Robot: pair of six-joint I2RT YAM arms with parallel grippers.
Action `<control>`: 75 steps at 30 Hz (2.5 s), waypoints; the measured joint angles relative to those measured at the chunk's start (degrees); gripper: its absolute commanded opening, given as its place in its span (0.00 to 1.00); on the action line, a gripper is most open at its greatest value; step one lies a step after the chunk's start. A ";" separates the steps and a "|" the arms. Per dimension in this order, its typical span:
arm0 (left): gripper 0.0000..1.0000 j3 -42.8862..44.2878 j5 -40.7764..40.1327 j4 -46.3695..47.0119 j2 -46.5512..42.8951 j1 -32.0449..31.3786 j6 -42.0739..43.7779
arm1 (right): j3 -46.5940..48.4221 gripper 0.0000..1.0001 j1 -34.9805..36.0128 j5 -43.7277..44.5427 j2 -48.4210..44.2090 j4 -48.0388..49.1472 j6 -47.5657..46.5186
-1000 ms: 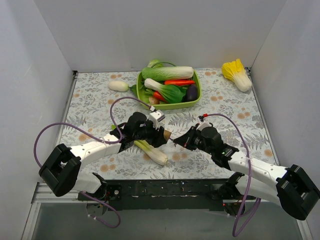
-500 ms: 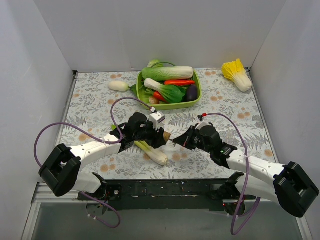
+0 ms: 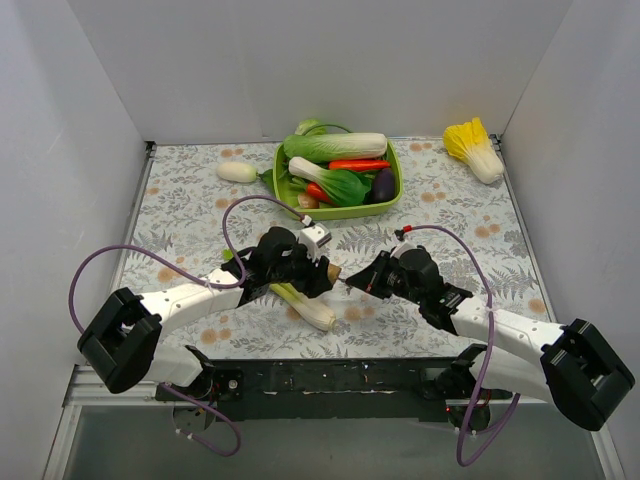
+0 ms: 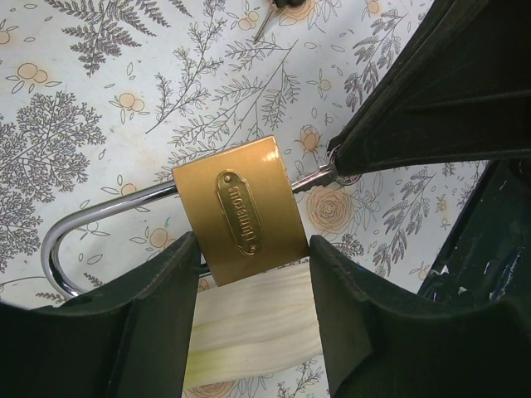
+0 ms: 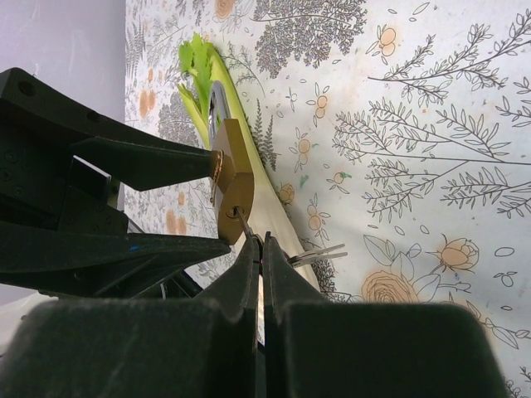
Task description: Unlock with the key
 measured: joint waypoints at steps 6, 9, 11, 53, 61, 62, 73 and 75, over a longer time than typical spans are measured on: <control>0.00 0.00 -1.03 0.04 0.00 -0.57 0.00 | 0.00 0.01 -0.68 -0.90 0.00 -0.04 0.00; 0.00 0.00 -1.20 0.04 0.00 -0.70 -0.13 | 0.00 0.01 -0.79 -1.22 0.22 0.00 0.04; 0.00 0.00 -1.40 -0.02 0.00 -0.70 -0.24 | 0.00 0.01 -0.94 -1.46 0.94 0.57 0.24; 0.84 4.39 -14.45 -3.17 -1.49 -6.64 -22.51 | -1.90 0.01 -0.70 2.23 4.22 5.44 1.18; 0.83 4.37 -15.32 -3.41 1.03 -6.64 -25.05 | -1.90 0.01 0.00 2.95 4.13 5.03 0.87; 0.83 4.37 -15.43 -3.41 1.66 -6.64 -25.20 | -1.90 0.01 0.13 3.23 4.13 5.03 0.85; 0.78 4.37 -17.88 -4.52 6.38 -6.62 -26.71 | -1.90 0.01 0.48 4.07 4.13 4.98 0.74; 0.68 4.37 -17.90 -4.28 6.67 -6.62 -26.71 | -1.90 0.01 0.48 4.09 4.13 4.98 0.66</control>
